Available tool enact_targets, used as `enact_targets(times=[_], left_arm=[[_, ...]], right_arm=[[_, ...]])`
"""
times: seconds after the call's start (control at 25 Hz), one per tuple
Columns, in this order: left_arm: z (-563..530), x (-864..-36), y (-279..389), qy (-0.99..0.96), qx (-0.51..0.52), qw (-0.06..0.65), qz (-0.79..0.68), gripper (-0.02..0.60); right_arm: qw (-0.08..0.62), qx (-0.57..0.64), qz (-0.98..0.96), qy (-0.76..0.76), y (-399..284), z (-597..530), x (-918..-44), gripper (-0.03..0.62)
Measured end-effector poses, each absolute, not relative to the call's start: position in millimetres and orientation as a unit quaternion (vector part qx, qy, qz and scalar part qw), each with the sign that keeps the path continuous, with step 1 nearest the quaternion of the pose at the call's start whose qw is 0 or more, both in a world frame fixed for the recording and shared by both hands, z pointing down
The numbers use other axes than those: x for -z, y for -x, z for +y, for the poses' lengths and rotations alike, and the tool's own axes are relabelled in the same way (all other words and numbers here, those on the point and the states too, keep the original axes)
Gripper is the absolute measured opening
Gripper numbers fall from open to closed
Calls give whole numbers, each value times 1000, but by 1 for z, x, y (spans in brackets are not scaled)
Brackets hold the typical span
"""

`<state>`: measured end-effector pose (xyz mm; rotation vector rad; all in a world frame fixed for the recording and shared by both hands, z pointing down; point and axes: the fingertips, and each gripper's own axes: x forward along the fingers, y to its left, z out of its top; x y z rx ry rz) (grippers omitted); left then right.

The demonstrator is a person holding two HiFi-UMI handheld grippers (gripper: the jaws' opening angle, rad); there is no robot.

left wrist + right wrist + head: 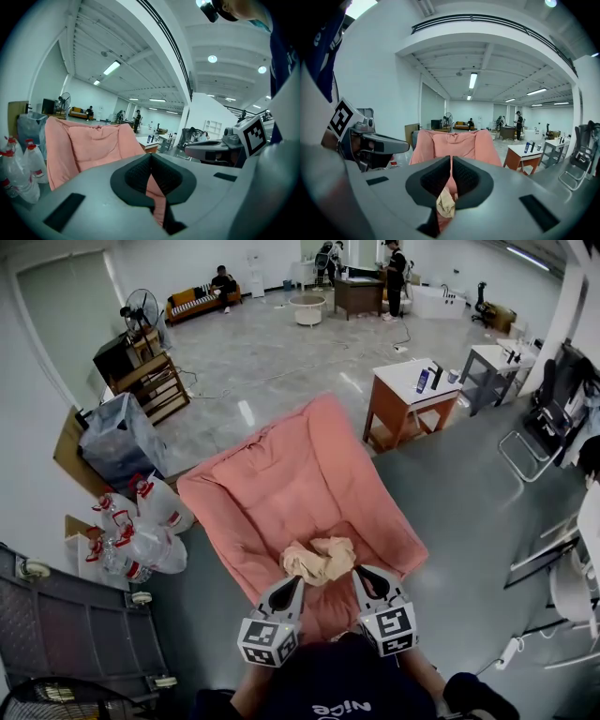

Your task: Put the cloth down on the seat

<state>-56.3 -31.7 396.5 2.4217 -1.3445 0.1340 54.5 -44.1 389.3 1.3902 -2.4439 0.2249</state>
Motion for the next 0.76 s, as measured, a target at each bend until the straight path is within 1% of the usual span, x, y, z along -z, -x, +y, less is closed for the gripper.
enact_targets(times=[0.76], left_arm=[[-24,-402,57,-858,-53,177,-478,20]], right_arm=[[161,-64,-864,-472,-48,-39,-387,54]])
